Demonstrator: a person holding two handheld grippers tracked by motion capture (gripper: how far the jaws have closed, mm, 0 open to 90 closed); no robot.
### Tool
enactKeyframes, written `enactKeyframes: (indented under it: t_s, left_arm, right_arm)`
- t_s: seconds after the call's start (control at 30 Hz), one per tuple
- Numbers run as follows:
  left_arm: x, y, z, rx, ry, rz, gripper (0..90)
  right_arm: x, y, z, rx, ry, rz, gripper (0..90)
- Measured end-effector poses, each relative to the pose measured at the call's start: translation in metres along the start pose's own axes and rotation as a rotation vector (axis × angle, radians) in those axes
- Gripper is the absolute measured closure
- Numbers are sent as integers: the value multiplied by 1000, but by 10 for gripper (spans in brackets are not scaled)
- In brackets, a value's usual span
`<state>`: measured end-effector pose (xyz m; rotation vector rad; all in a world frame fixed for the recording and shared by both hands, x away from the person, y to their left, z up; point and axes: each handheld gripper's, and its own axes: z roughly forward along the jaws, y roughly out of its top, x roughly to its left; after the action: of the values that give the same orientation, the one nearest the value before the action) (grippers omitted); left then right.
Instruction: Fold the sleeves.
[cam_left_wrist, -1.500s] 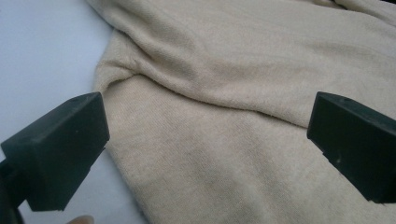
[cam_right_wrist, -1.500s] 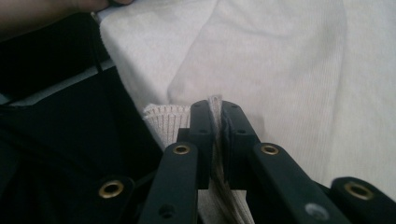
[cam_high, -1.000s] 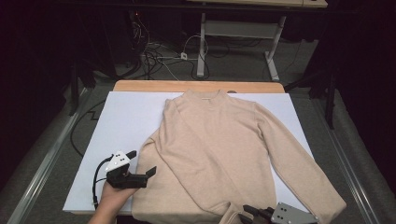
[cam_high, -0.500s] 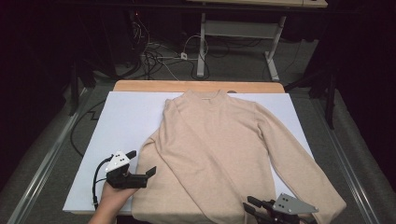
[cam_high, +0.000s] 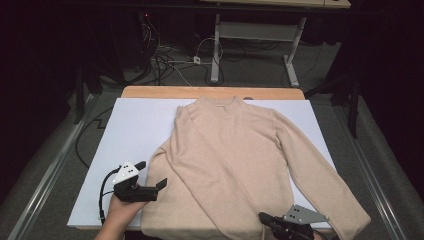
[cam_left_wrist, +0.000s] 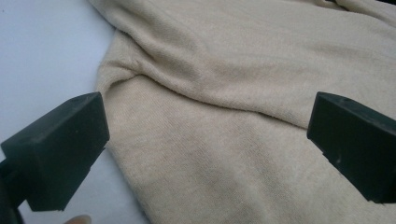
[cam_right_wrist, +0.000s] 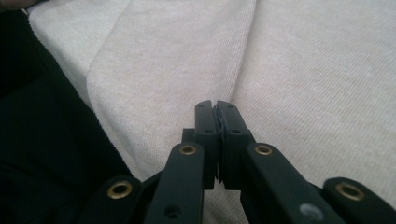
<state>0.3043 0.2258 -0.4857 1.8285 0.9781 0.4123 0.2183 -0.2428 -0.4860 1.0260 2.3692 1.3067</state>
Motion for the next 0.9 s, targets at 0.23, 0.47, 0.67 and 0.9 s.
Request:
enactKeyframes:
  t_s: [0.23, 0.47, 0.67, 0.9]
  left_arm:
    - [0, 0, 0, 1, 1, -1, 0]
    - [0, 0, 1, 6, -1, -2, 0]
    - [0, 0, 1, 7, 0, -3, 0]
    - [0, 0, 1, 6, 0, -2, 0]
  right_arm:
    - [-5, 3, -17, -62, -33, 3, 894]
    - [-24, -2, -35, -104, -92, 66, 900]
    - [-20, -3, -28, -86, -50, 54, 803]
    - [-8, -4, -5, -18, -11, 26, 749]
